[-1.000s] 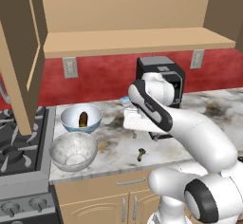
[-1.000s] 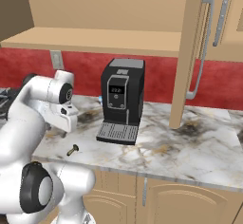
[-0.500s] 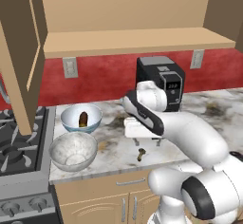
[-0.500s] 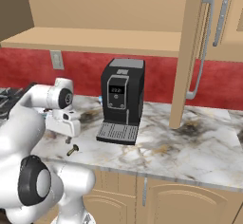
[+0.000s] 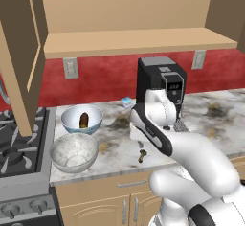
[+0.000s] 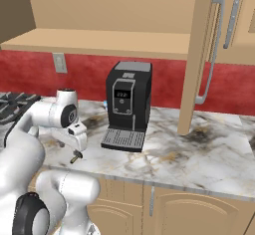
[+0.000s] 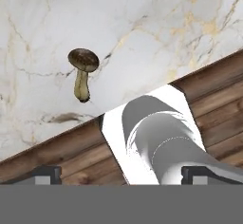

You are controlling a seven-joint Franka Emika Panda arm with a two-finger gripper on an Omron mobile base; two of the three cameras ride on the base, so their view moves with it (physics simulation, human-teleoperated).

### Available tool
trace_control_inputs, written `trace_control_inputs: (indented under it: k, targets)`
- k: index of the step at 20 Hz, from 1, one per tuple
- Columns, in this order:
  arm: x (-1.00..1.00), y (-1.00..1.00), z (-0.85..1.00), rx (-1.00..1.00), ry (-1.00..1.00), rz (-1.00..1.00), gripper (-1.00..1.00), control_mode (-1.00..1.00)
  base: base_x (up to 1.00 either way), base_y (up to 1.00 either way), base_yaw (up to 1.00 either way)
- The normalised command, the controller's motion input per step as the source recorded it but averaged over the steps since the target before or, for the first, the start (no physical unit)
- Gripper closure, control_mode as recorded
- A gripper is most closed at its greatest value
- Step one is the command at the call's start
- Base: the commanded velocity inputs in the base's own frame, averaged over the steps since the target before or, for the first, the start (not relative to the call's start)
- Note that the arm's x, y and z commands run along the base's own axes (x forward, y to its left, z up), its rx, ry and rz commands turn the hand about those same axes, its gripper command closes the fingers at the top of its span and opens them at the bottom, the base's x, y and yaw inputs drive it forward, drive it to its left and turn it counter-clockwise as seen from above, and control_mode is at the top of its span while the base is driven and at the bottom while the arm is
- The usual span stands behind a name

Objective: Pick both bowls and place them on the counter. Then place the sweet potato in one bowl and place the mushroom in the other bowl.

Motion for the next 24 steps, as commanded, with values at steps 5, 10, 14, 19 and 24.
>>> trace_control_inputs:
  k: [5,10,14,19,24]
  targets:
    - [0.09,0.0,-0.2,0.0,-0.18,-0.03,-1.0,-1.0,0.0,0.0,0.0]
    - [0.16,0.0,-0.21,0.0,-0.15,0.0,-1.0,-1.0,0.0,0.0,0.0]
    - [0.19,0.0,-0.23,-0.02,-0.26,-0.01,-1.0,-1.0,0.0,0.0,0.0]
    - [0.16,0.03,-0.04,0.0,-0.15,0.0,-1.0,-1.0,0.0,0.0,0.0]
    - [0.12,0.05,-0.03,0.0,0.01,0.0,-1.0,-1.0,0.0,0.0,0.0]
